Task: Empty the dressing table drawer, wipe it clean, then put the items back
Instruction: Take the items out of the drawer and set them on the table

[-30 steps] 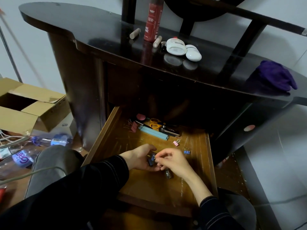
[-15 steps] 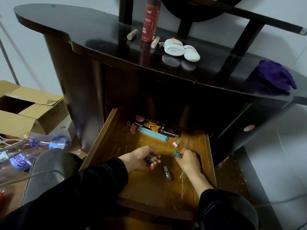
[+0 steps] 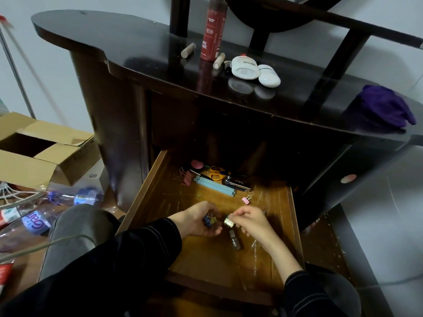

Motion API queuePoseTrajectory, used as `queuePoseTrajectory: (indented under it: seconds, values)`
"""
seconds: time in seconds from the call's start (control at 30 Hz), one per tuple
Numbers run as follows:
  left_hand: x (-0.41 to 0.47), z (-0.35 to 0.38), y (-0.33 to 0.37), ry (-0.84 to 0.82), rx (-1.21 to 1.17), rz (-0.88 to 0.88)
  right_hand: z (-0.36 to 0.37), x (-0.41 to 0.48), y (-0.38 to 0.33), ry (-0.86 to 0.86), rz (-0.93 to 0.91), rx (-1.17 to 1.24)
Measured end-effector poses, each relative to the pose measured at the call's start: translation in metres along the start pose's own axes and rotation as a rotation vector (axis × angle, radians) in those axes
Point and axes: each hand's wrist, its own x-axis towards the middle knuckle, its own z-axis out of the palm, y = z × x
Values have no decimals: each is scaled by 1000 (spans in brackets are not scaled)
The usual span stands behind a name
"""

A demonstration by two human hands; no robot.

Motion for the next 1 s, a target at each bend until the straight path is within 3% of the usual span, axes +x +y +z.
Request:
queuePoseTrajectory:
  seconds: [0.13, 0.33, 0.5, 0.57, 0.7, 0.8, 0.9, 1.0]
  values:
    - [2, 2, 1, -42, -20, -45, 7, -3, -7, -129, -70, 126]
    - [-1, 2, 1, -140, 14, -29, 9, -3, -5, -173, -113, 87]
    - [0, 1, 3, -70, 39, 53, 2, -1, -1, 38, -84, 110]
    - [0, -2, 5, -16, 21, 85, -1, -1, 6, 85, -77, -80]
    - [1, -4, 6, -11, -6, 101, 3, -12, 21, -206, -79, -564]
    - [2, -2, 7, -93, -4, 70, 11, -19, 23, -298, -210, -885]
    - [0, 0, 7, -164, 50, 65, 20, -17, 21, -324, -378, -1063]
    - [-1, -1, 7, -192, 61, 67, 25, -16, 21, -331, -431, -1065]
